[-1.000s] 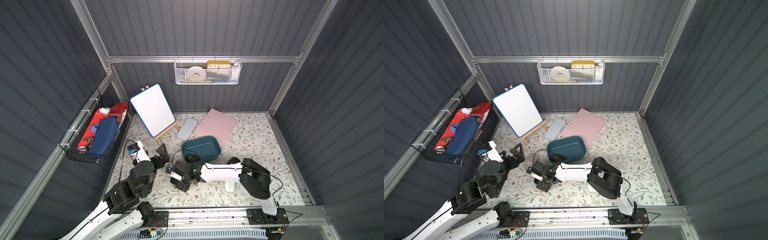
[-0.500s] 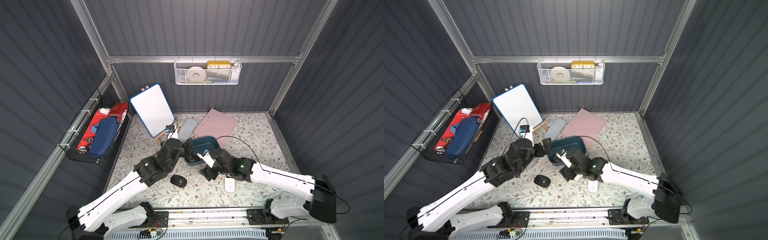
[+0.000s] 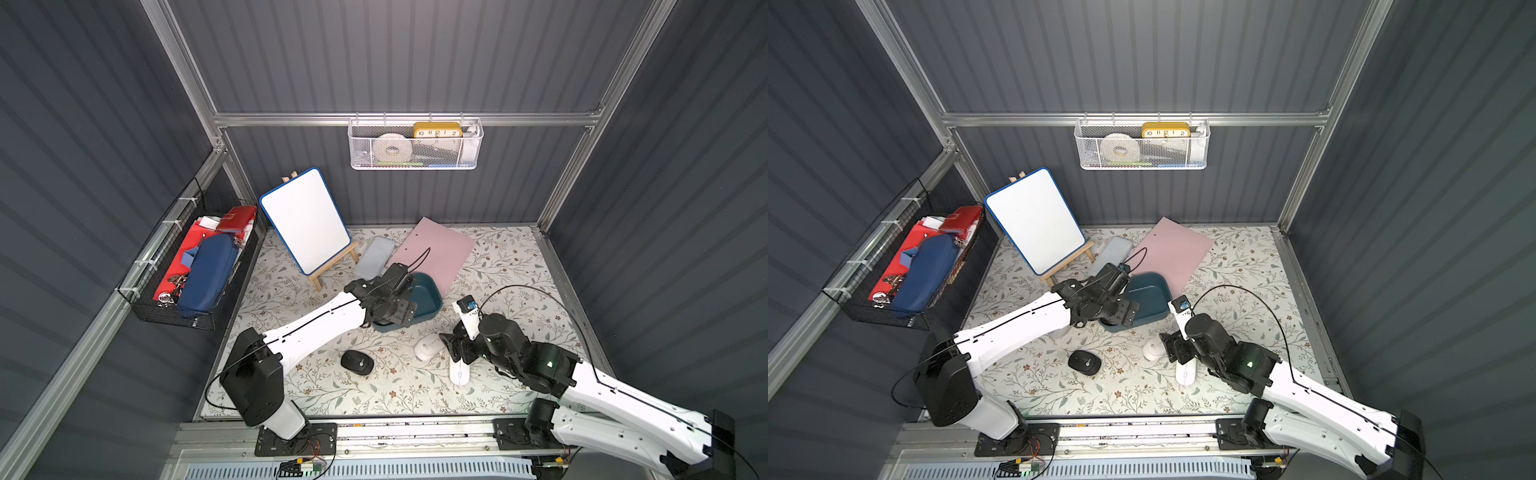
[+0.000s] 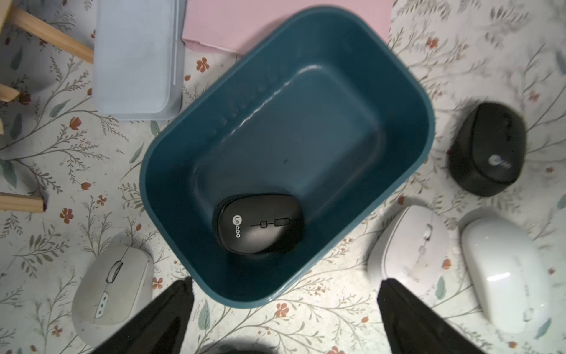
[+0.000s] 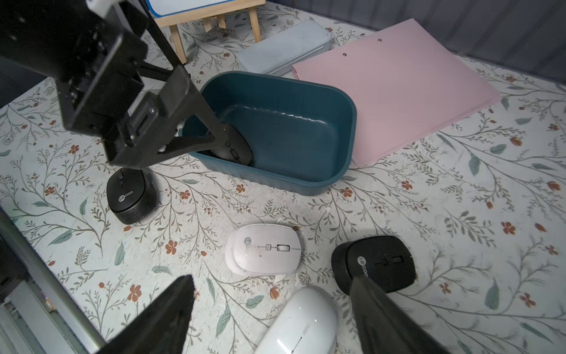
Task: Take out the mouse from the storage box
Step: Pick up the mouse from the storage box.
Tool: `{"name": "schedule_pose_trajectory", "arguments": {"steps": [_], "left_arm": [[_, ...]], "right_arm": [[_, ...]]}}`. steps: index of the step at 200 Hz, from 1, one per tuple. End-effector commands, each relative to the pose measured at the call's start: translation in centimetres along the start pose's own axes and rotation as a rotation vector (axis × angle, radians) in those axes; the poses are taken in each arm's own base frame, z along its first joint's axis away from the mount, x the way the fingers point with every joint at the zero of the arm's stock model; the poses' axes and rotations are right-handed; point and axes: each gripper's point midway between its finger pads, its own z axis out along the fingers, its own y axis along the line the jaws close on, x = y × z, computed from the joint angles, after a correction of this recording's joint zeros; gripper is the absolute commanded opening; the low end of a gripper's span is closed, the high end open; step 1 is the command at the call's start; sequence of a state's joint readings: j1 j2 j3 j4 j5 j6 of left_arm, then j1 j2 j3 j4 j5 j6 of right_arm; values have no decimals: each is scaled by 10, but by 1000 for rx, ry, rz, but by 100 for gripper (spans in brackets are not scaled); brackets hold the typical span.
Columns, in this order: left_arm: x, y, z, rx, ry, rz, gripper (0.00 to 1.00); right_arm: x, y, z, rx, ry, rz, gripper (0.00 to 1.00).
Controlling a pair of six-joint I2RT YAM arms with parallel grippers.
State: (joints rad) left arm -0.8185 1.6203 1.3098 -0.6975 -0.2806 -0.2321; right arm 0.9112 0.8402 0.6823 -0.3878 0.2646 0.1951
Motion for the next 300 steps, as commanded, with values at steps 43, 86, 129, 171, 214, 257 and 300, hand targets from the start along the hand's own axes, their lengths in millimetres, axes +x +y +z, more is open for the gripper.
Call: {"name": "schedule_pose_trajectory", "arguments": {"steps": [43,86,129,171,214,257,300], "left_arm": [[-2,25,31,30,197,169,93],[29,15,59,89,358,245,89],[43,19,72,72,424,272,88],[55,22,86,51,478,290,89],[67,21,99,58,526,300,85],[62,23,108,30,519,298,81],[40,31,122,-27,429,305,82]], "right_arm": [[17,10,13,-55,25,55,84],[25,5,11,-41,42,56,83],[27,4,9,-46,20,75,83],[29,6,12,-55,22,79,83],[31,5,12,-49,28,81,83],[30,7,11,-62,27,85,83],[30,10,12,-79,26,89,83]]}}
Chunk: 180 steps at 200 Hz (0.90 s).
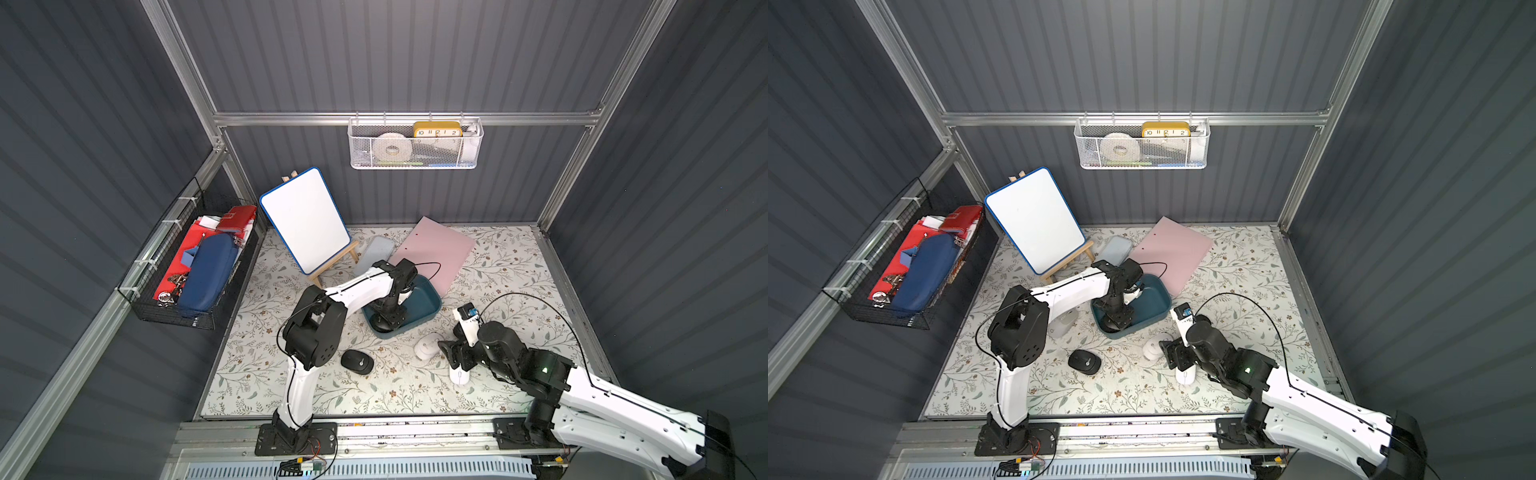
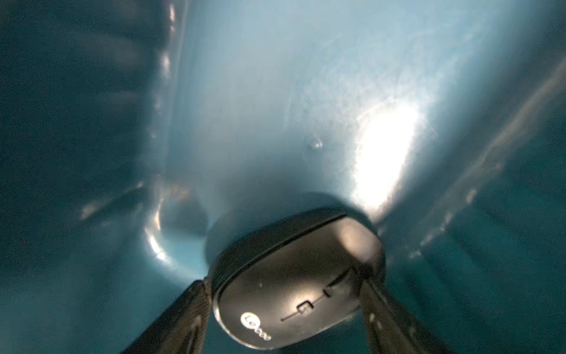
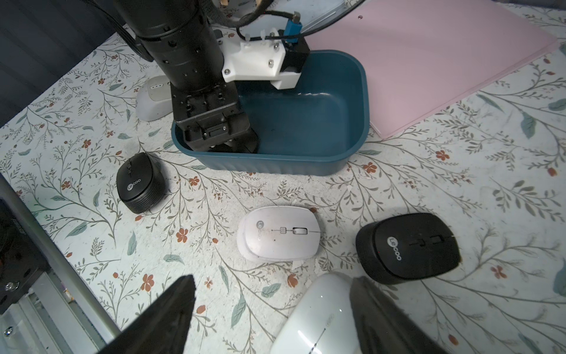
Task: Take out the mouse from the storage box
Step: Pick up the mouse from the storage box.
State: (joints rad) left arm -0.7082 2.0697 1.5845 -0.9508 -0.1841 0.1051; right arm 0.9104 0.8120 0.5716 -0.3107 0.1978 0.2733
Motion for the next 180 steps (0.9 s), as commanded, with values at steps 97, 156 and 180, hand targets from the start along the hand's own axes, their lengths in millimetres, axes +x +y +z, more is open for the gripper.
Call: {"name": "schedule_pose_trajectory", "arguments": {"steps": [97,156,180], "left_arm": [[-31,23,-11,-77,-144,1,88],[4,15,-3,-43,-12,66,92],[9,14,5,-42,12,88,99]], "right_arm": [[3,6,2,-36,5,15,83],[2,7,7,-35,14,9,83],[2,8,9,-37,13,9,84]]}}
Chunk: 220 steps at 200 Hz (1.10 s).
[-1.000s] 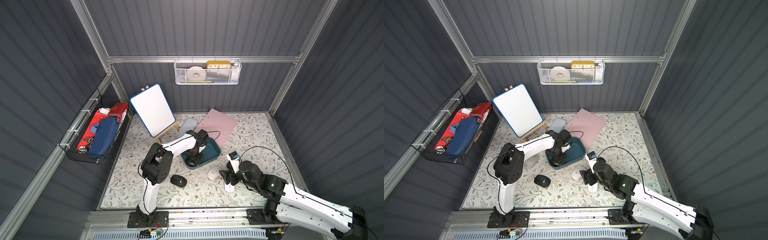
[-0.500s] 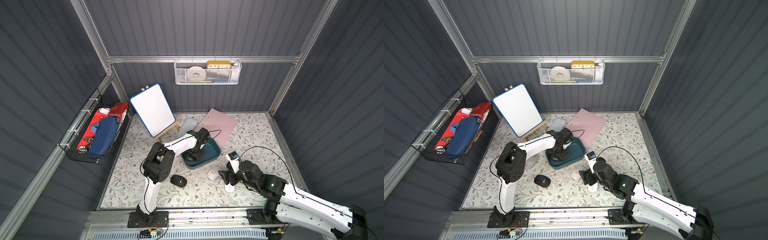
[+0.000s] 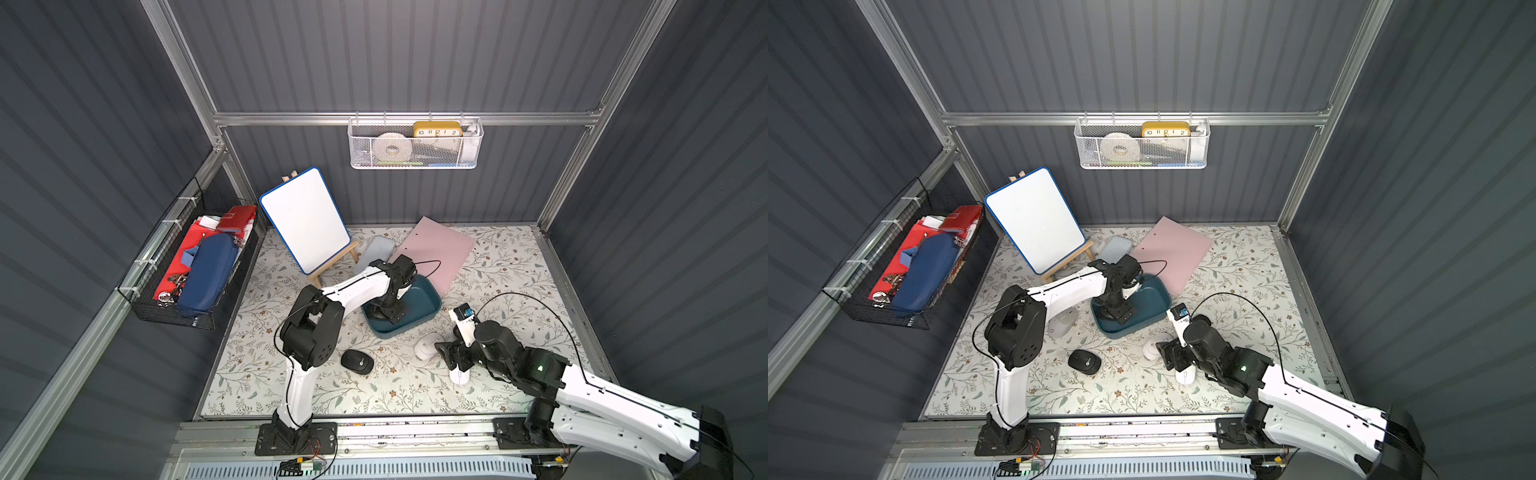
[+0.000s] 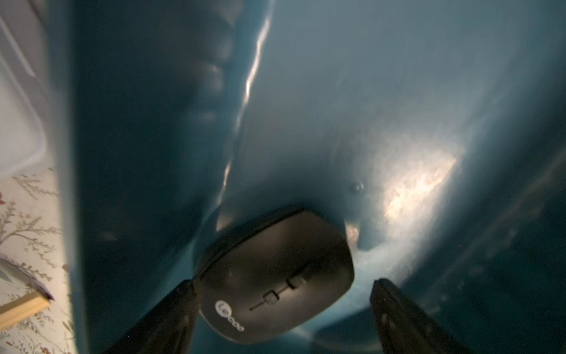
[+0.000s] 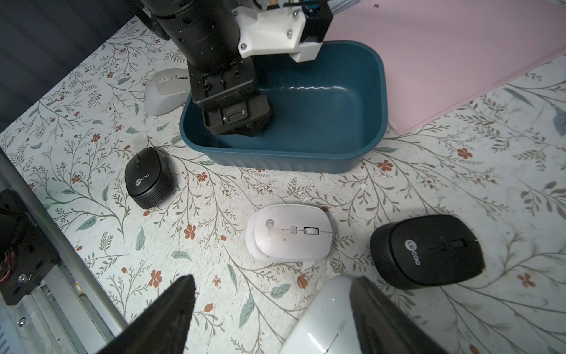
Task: Take out the mouse from the storage box
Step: Pick up the mouse from the storage box.
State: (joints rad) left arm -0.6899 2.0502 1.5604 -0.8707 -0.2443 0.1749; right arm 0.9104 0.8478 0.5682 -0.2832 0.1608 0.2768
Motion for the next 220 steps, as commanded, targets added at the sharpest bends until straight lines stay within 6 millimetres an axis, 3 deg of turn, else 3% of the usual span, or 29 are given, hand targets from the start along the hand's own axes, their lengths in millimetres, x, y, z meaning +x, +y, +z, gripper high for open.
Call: {"name": "schedule_pose_trajectory", "arguments": {"steps": [1,46,98,220], "left_arm": [[20,-6,5,32,72,48,99],[12,6,20,-42,65,84,99],[1,1,35,-19,40,115,98],[-15,-1,19,-2,-41,43,64]], "right_arm": [[-2,1,2,-7,-10,8,84],[-1,2,5,-9,-1,7,84],[0,1,3,-4,-5,12,83],[1,-1,2,1,-9,16,83]]}}
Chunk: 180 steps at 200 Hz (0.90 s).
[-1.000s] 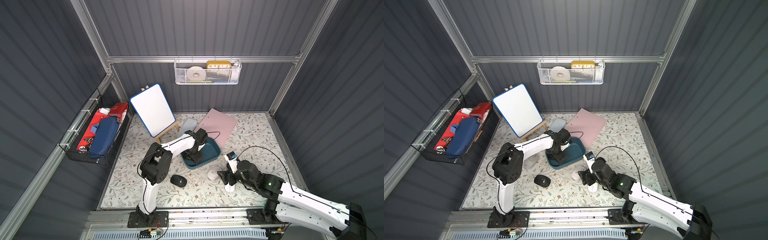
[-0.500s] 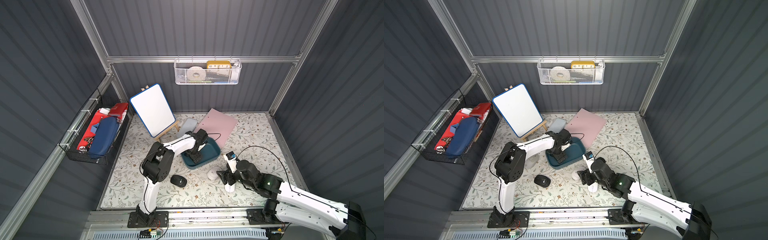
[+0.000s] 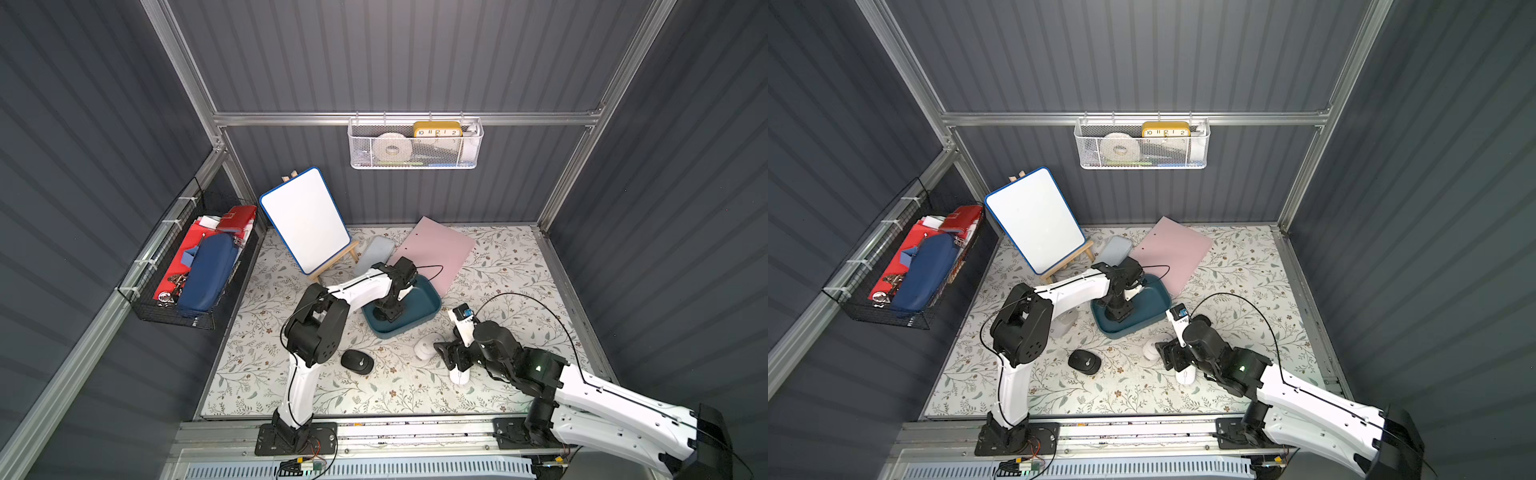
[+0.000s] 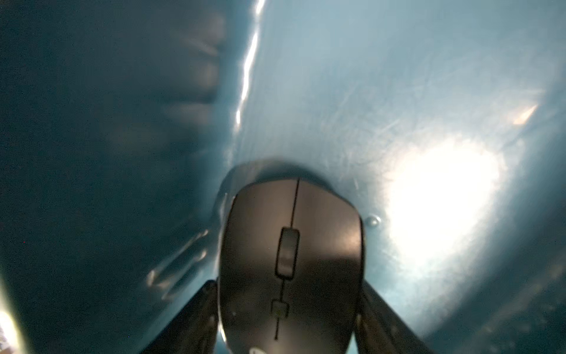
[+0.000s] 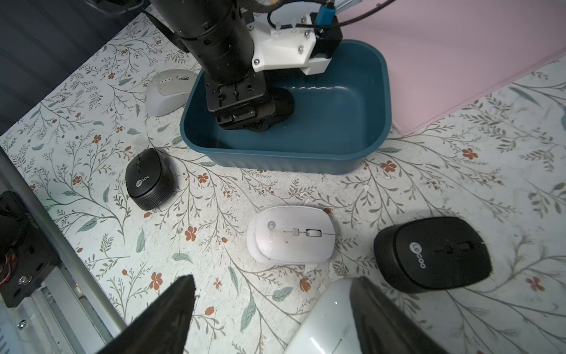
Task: Take out the mouse from the storage box
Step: Pick up the mouse from the storage box.
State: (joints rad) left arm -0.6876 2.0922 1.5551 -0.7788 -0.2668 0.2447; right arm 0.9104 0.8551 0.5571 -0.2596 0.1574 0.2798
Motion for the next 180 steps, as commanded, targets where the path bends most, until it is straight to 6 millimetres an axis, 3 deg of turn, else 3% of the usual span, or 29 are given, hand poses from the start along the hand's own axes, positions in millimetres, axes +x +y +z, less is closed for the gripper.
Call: {"name": "schedule_pose_trajectory", "arguments": {"steps": [1,46,96,115,136,139,180], "left_arm": [[-1,-6,2,30,-4,-18,64],[-20,1,-27,26,-112,-82,49],[-25,8,-82,-5,-228,-167,45],[-18,-12,-103,-18,-259,-153,46],[-12,-51,-126,8,-301,-112,46],[-3,-59,-119,10,-276,-95,47],[40,-124,-120,58,-191,-71,47]], "right_arm": [[0,-2,-1,6,-5,12,83],[-2,-9,-8,44,-20,7,83],[-5,-24,-22,107,-56,7,83],[-4,-32,-26,145,-66,9,84],[-3,-41,-30,189,-86,13,84],[-3,-43,-31,199,-92,15,84],[-11,-58,-46,272,-159,45,84]]}}
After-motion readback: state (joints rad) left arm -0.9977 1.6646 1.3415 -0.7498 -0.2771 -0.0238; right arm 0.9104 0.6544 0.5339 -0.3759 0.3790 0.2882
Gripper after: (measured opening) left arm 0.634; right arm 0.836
